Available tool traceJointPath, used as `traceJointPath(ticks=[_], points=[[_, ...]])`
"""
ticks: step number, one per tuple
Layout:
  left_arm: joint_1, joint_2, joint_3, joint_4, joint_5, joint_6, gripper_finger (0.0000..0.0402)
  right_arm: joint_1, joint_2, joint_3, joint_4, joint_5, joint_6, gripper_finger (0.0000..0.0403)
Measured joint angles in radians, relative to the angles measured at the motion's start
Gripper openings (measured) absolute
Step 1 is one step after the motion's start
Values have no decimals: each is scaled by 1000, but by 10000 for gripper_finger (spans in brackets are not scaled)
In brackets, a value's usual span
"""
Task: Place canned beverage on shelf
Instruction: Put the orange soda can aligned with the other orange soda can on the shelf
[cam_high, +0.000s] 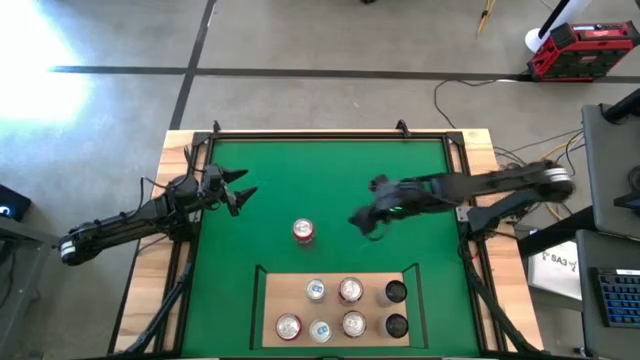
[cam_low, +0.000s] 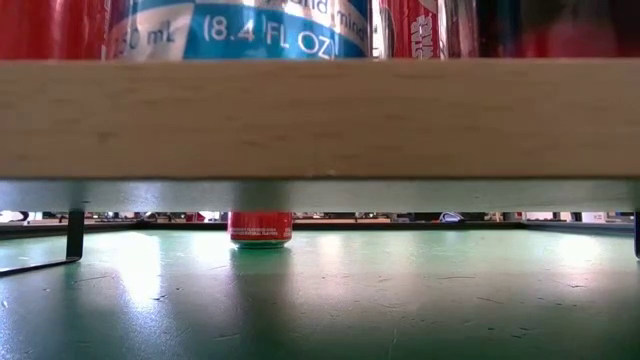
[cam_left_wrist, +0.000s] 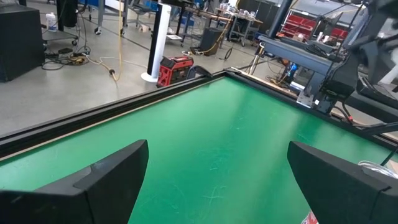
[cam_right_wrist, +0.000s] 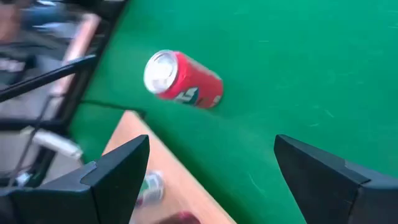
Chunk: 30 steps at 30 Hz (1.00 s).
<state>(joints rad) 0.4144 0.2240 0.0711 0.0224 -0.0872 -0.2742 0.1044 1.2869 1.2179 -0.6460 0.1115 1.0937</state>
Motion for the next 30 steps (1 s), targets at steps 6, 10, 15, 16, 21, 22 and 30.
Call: traceJointPath(ticks=[6, 10, 15, 16, 21, 22, 30], points=[[0, 0, 0, 0, 0, 0, 369, 0, -312, -453, 408, 3, -63, 336], [0, 0, 0, 0, 0, 0, 369, 0, -438, -691, 682, 32, -138, 336], [0, 0, 0, 0, 0, 0, 369, 0, -550, -884, 919, 47, -336, 336], [0, 0, 0, 0, 0, 0, 369, 0, -568, -911, 928, 46, -358, 336], [0, 0, 0, 0, 0, 0, 369, 0, -655, -1045, 1012, 39, -412, 336], [0, 0, 0, 0, 0, 0, 369, 0, -671, -1072, 1056, 37, -415, 336], [0, 0, 0, 0, 0, 0, 369, 0, -717, -1204, 1268, 37, -501, 336]])
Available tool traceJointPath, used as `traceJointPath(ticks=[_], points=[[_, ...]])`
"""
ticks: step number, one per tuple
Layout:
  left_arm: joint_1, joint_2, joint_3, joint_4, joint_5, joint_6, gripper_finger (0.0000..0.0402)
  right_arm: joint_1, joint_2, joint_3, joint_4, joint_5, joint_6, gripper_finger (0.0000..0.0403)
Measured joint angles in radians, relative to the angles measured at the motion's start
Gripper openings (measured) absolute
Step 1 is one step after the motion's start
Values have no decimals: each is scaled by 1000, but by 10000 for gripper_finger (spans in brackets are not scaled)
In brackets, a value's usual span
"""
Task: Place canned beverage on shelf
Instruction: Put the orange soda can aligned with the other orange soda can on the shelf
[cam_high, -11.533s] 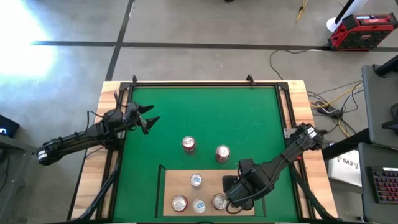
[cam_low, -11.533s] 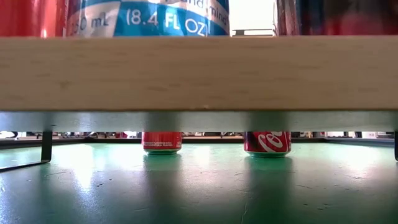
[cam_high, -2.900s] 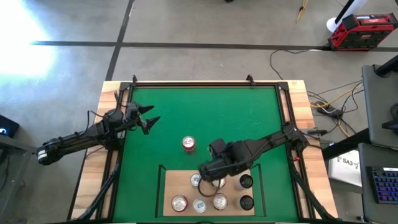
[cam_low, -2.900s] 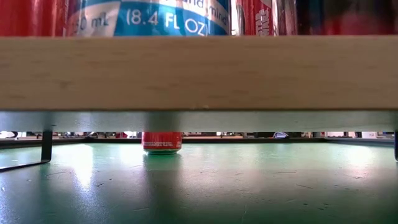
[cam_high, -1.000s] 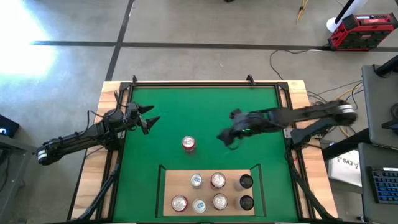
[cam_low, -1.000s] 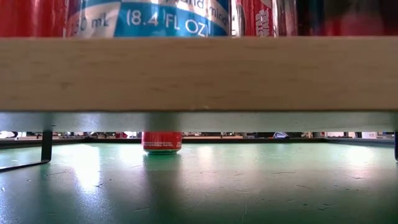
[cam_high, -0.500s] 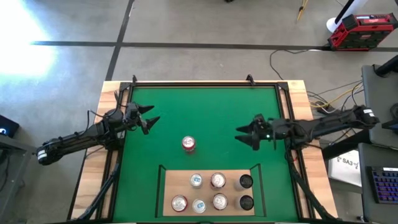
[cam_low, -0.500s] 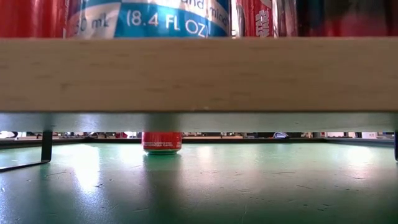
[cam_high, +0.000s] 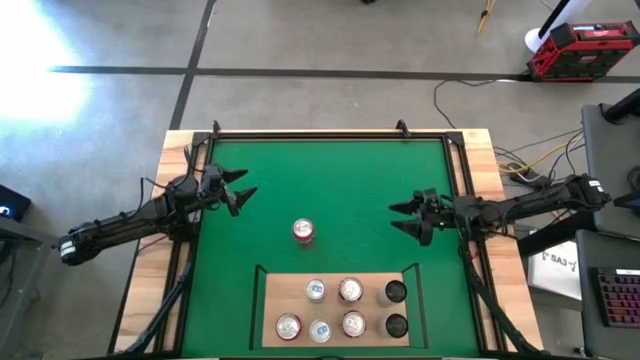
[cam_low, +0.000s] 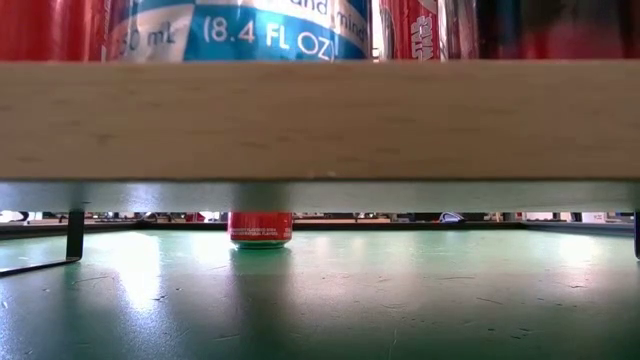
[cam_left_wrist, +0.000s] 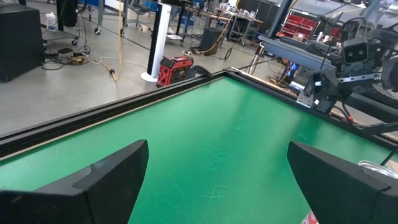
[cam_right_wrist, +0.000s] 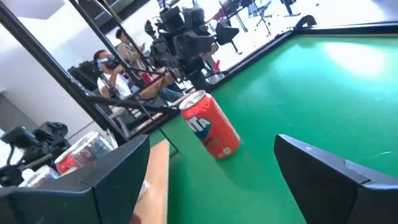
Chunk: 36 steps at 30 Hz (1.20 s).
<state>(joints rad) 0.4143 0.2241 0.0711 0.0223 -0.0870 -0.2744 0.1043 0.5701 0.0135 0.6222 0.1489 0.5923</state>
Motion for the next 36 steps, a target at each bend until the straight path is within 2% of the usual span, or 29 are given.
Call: traceJointPath(ticks=[3, 9, 13, 36], points=[[0, 0, 0, 0, 0, 0, 369, 0, 0, 0, 2, 0, -47, 336], [0, 0, 0, 0, 0, 0, 369, 0, 3, 0, 2, 9, -334, 336], [0, 0, 0, 0, 0, 0, 369, 0, 8, 0, -23, 9, -432, 336], [0, 0, 0, 0, 0, 0, 369, 0, 8, -1, -19, 10, -410, 336]])
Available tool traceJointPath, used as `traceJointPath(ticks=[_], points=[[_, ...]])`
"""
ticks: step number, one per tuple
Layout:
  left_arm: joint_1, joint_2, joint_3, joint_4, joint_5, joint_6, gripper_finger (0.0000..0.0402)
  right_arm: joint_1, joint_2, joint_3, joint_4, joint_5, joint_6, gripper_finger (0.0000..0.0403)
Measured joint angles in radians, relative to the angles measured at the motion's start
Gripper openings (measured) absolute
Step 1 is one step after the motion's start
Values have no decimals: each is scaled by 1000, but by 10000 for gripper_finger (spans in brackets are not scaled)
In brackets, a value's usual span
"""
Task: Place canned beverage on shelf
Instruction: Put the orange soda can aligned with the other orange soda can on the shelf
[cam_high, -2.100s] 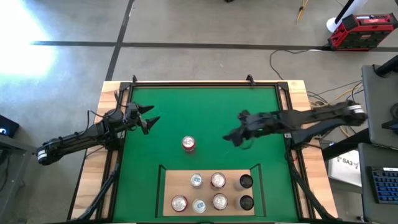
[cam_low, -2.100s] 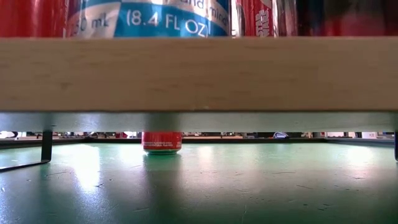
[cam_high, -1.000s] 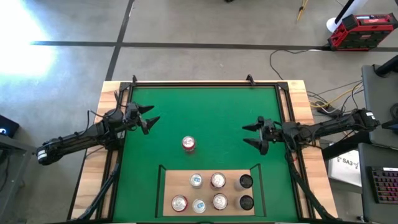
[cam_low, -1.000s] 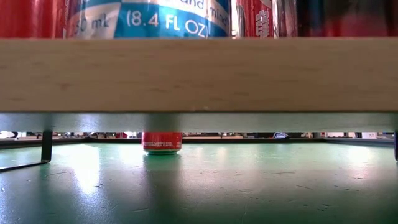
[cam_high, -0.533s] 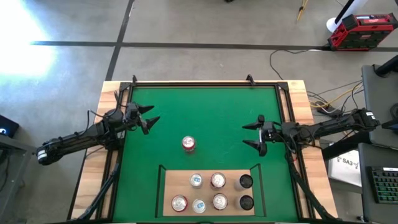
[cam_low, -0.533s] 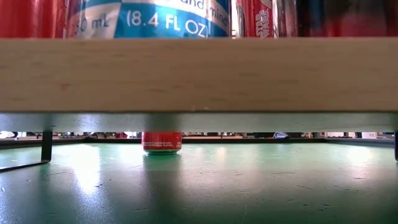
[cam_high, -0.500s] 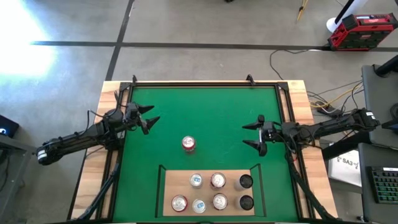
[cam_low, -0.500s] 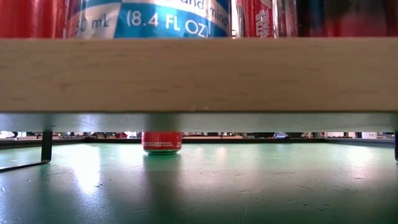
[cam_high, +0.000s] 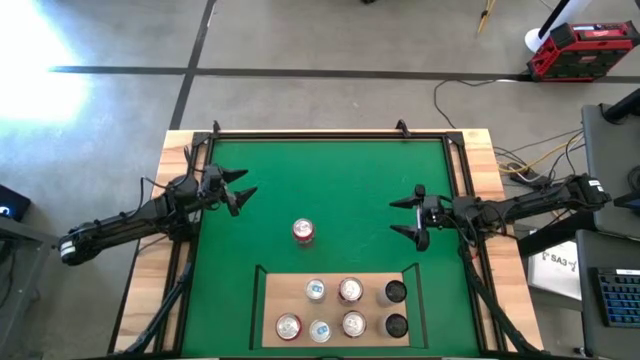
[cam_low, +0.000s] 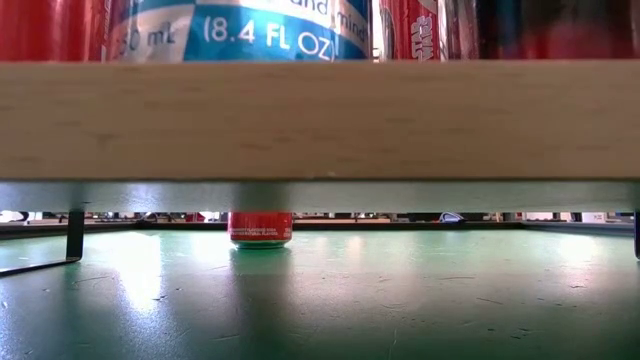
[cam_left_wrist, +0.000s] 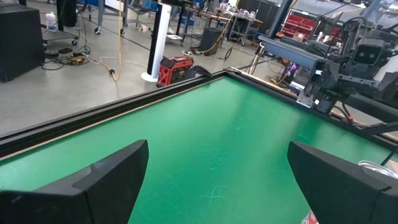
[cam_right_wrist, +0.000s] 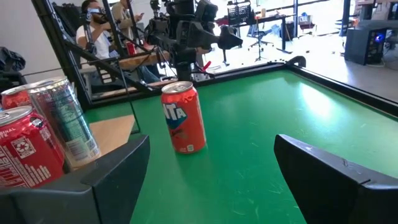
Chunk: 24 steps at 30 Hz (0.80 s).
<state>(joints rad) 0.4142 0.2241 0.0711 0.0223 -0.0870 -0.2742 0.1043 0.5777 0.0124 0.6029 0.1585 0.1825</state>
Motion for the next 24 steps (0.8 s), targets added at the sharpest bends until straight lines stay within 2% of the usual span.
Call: traceJointPath(ticks=[4, 8, 17, 21, 24], points=[[0, 0, 0, 0, 0, 0, 369, 0, 0, 0, 0, 0, 0, 336], [1, -3, 0, 13, -46, -30, 369, 0, 0, 0, 0, 0, 0, 336], [0, 0, 0, 55, -48, -322, 369, 0, 0, 0, 0, 0, 0, 336], [-12, 27, 0, 49, 27, -476, 369, 0, 0, 0, 0, 0, 0, 336], [-31, 77, 0, 59, 27, -573, 371, 0, 0, 0, 0, 0, 0, 336]])
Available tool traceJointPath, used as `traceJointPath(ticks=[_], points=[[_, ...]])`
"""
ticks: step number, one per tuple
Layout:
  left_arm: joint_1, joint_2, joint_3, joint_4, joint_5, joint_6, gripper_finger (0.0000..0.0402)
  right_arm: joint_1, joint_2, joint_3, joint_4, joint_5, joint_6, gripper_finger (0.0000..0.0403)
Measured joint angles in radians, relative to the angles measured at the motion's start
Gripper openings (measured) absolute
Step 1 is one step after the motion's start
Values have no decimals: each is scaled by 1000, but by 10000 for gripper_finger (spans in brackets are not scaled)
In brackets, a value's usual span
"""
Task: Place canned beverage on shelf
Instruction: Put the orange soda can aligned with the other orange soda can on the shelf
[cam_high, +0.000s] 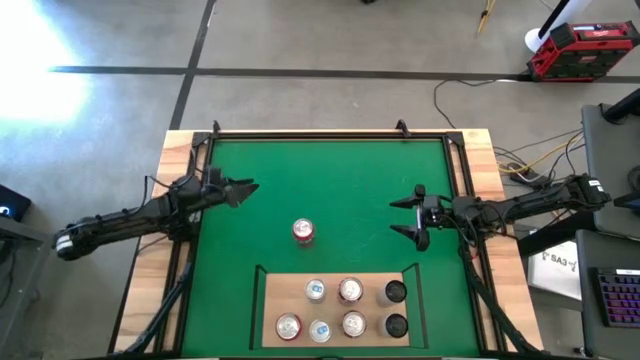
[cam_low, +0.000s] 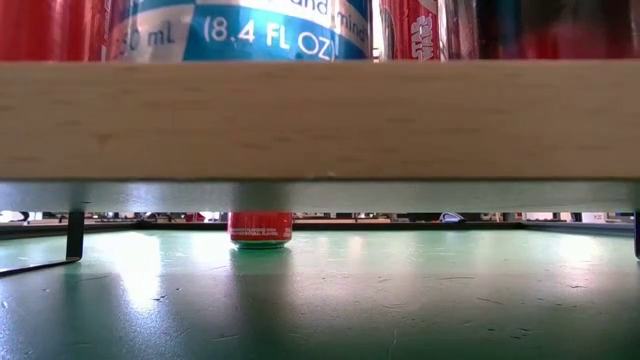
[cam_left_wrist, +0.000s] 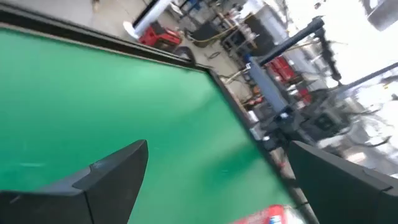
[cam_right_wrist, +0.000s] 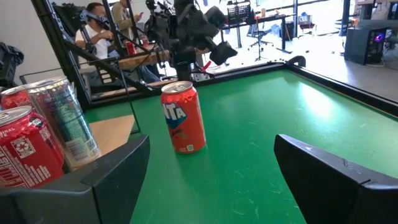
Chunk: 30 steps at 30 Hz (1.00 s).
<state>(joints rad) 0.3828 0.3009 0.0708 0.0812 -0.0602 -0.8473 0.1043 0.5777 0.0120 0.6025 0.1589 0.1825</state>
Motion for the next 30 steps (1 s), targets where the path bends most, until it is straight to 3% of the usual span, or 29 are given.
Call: traceJointPath(ticks=[3, 6, 13, 16, 23, 30], points=[[-43, 70, 5, 58, -3, -71, 377, 0, 0, 0, 0, 0, 0, 336], [-104, 150, 82, -19, -52, -136, 382, 0, 0, 0, 0, 0, 0, 336], [-263, 443, 469, -415, -217, -227, 383, 0, 0, 0, 0, 0, 0, 336], [-287, 604, 643, -575, -236, -296, 383, 0, 0, 0, 0, 0, 0, 336], [-289, 977, 1008, -951, -108, -556, 383, 0, 0, 0, 0, 0, 0, 336], [-289, 1250, 1298, -1180, 14, -585, 383, 0, 0, 0, 0, 0, 0, 336]])
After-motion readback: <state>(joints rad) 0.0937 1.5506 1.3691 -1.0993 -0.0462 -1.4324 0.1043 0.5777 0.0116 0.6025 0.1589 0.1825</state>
